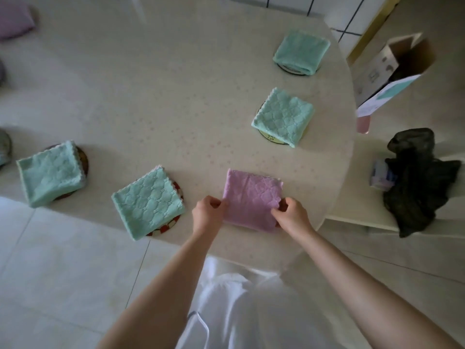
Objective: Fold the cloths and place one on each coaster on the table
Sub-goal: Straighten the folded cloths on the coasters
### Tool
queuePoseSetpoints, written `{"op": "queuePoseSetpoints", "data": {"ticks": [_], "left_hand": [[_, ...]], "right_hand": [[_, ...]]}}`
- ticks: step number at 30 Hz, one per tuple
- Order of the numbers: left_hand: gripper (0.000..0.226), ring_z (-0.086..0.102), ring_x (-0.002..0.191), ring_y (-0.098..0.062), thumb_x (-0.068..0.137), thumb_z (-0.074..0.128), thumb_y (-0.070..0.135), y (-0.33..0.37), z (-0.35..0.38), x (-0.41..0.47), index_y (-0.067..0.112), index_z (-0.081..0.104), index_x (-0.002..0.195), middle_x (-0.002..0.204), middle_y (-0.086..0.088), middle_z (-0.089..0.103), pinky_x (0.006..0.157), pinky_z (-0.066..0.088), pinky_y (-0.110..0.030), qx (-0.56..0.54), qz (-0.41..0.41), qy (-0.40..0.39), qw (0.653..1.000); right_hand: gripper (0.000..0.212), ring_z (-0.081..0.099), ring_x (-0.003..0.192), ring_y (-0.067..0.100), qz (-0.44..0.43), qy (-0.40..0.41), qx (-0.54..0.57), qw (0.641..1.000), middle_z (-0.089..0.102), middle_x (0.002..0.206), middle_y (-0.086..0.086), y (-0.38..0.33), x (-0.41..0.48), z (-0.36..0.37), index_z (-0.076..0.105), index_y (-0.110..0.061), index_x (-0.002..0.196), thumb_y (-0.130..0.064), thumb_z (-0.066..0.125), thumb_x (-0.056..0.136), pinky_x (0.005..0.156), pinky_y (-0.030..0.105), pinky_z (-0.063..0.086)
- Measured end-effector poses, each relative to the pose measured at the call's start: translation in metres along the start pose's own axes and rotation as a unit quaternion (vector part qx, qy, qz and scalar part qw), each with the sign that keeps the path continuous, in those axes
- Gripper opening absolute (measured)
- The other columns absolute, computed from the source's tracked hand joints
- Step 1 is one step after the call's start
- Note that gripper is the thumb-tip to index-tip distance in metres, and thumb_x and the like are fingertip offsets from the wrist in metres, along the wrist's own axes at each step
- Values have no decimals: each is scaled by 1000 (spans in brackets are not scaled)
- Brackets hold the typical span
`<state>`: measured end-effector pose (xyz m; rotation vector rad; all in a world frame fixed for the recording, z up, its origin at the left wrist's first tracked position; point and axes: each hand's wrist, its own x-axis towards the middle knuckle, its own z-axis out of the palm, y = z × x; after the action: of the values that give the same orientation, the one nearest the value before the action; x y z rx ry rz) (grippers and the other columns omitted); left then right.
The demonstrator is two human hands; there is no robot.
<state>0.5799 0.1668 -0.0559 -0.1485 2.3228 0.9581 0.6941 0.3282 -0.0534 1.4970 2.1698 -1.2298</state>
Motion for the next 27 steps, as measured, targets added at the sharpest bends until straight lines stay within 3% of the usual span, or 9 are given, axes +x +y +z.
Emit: {"op": "queuePoseSetpoints", "data": {"ticks": [5, 9, 14, 17, 21, 25, 27], "left_hand": [[15, 62, 79, -20, 85, 64, 26, -7, -6, -7, 14, 66, 94, 84, -2, 68, 65, 44, -25, 30, 46, -36, 998], [16, 65, 79, -17, 85, 64, 25, -23, -11, -14, 14, 67, 95, 84, -2, 71, 64, 47, -26, 52, 61, -37, 996], [14, 67, 79, -21, 83, 66, 17, -43, -29, -22, 13, 64, 96, 88, -3, 68, 74, 54, -32, 30, 69, 3, 997], [10, 67, 77, -24, 82, 65, 14, -57, -51, -25, 17, 64, 92, 85, -2, 68, 75, 55, -37, 0, 67, 58, 996], [10, 66, 77, -30, 81, 64, 8, -78, -80, -26, 17, 61, 85, 79, -3, 65, 71, 54, -40, -64, 30, 136, 988], [18, 60, 85, -22, 83, 62, 15, -95, -112, -23, 16, 64, 102, 89, 4, 63, 73, 44, -30, -65, -28, 214, 974], [24, 59, 90, -21, 83, 62, 18, -104, -124, -19, 16, 61, 107, 98, 1, 65, 77, 44, -32, -72, -56, 230, 969]], "right_hand": [[22, 60, 94, 34, -30, 28, -47, 998, 66, 95, 17, 5, -11, 1, 57, -4, 95, -20, 62, 83, 66, 29, 34], [30, 60, 98, 31, -54, 56, -76, 994, 65, 102, 14, 5, -15, -10, 53, -5, 109, -20, 62, 85, 76, 31, 42], [31, 55, 103, 32, -154, 96, -134, 974, 57, 113, 14, -11, -28, -6, 52, -6, 115, -15, 57, 86, 87, 37, 44], [34, 51, 111, 34, -230, 70, -173, 955, 56, 120, 17, -27, -34, 8, 53, -3, 119, -14, 57, 87, 94, 38, 40], [33, 50, 115, 33, -263, 10, -166, 950, 58, 121, 15, -54, -42, 30, 53, -5, 119, -14, 56, 88, 96, 39, 41], [30, 55, 109, 31, -282, -48, -153, 946, 61, 116, 14, -83, -52, 60, 55, -4, 117, -13, 54, 89, 90, 35, 43], [29, 57, 105, 30, -285, -71, -140, 946, 62, 110, 14, -97, -56, 77, 56, -4, 116, -12, 55, 88, 89, 32, 42]]}}
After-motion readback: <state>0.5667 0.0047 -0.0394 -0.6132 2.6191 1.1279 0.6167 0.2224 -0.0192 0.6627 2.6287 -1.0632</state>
